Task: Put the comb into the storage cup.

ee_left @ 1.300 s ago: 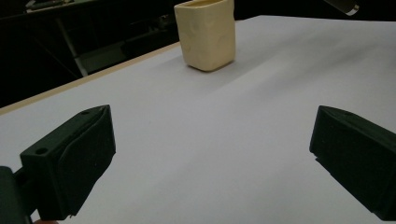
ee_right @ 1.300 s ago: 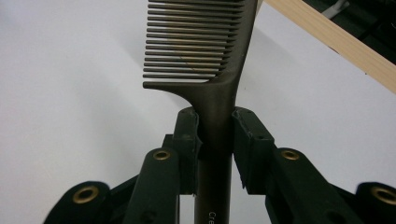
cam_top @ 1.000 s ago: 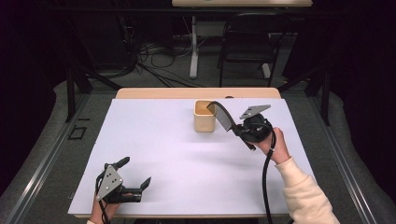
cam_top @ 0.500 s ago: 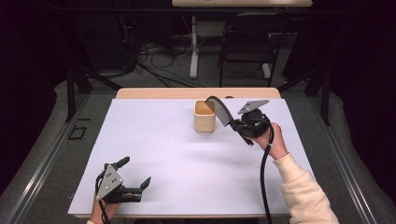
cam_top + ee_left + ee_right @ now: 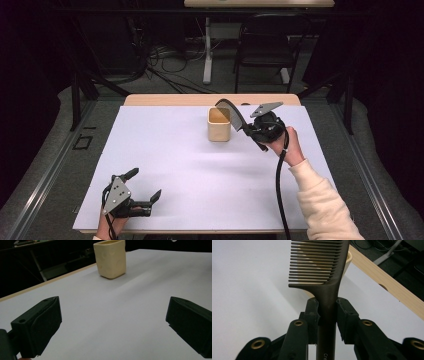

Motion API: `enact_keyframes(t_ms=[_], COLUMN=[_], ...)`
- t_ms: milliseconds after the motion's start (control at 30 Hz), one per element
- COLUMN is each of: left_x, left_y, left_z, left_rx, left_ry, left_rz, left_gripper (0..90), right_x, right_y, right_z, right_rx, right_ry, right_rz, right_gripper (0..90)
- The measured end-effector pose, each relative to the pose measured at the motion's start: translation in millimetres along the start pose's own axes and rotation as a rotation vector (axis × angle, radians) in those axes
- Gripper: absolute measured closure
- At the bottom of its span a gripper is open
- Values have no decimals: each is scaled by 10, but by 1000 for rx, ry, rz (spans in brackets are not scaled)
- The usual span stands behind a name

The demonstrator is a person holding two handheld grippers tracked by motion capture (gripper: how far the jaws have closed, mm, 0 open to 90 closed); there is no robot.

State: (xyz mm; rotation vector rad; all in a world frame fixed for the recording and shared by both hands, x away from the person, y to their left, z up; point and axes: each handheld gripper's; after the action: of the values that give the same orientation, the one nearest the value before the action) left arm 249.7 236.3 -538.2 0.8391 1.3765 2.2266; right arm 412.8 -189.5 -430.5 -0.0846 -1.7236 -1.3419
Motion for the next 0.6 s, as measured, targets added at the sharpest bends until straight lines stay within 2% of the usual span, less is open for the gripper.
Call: enact_keyframes(t_ms=[600], left_x=[-2], left_y=[-3], left_z=[1], left_rx=[3], left_ry=[-2], left_rz=[0], left_gripper=[3], right_x=[-81], right_y=[139], right_z=[-7], right_rx=[-12], right_ry=[7], right_rz=[-11], right_gripper=[722])
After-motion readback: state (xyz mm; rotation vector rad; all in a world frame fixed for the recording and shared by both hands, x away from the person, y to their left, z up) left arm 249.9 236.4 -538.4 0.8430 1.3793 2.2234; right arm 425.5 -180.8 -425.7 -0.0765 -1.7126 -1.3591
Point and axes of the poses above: each handheld gripper's, and its own axes: x roughly backward along the jaws, y roughly out of its top, z roughly to its left, and after that the axes turned 13 degrees about -x, right-handed
